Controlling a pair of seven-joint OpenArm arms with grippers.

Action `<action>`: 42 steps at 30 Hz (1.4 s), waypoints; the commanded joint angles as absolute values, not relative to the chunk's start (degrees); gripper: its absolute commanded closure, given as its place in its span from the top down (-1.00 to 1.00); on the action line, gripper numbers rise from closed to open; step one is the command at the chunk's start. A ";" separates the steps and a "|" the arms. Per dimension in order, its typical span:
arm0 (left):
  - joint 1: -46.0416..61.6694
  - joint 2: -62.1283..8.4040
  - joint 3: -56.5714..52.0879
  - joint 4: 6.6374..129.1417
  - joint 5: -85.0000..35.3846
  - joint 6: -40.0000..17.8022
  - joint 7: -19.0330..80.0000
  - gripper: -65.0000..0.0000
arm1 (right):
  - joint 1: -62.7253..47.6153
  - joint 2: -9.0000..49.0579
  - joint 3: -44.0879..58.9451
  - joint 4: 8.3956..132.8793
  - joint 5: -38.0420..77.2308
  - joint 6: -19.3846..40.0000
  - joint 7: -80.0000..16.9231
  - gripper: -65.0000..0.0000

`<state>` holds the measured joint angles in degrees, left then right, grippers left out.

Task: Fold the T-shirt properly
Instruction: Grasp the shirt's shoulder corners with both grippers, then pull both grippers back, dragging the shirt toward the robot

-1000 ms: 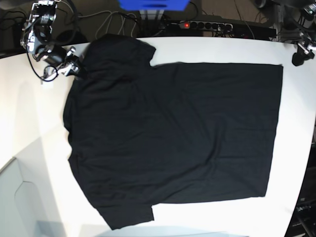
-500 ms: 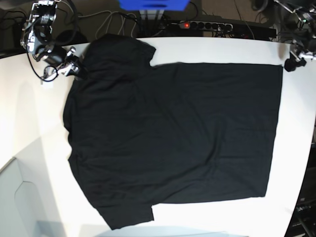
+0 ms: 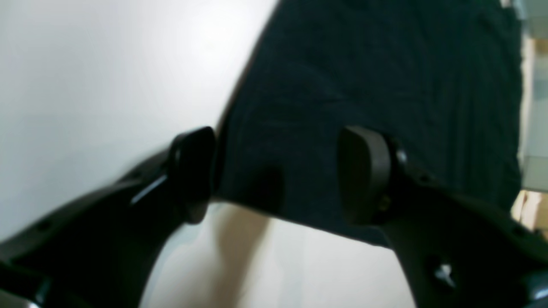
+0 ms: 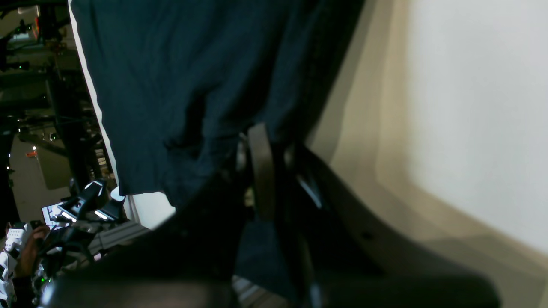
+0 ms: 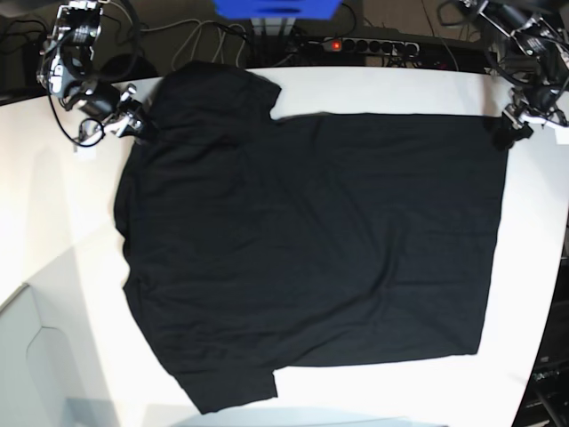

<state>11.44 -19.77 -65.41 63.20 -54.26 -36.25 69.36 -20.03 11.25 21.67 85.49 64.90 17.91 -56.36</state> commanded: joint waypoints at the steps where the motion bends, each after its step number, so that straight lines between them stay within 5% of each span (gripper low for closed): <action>1: 12.00 -19.91 -65.19 63.34 -51.30 -35.74 71.78 0.33 | -20.00 11.03 21.32 85.67 66.51 17.63 -56.84 -1.00; 15: 12.44 -19.56 -62.90 63.43 -51.30 -35.74 71.78 0.25 | -20.00 11.03 21.32 85.67 66.51 17.63 -56.84 -1.00; 22: 12.44 -20.00 -61.67 64.04 -51.30 -35.74 71.78 -1.00 | -20.00 10.95 21.32 85.67 66.51 17.63 -56.84 -1.00; 42: 19.74 -19.82 -65.01 83.12 -51.74 -36.53 71.69 -0.99 | -25.54 12.44 22.99 95.25 66.59 17.63 -56.84 -1.00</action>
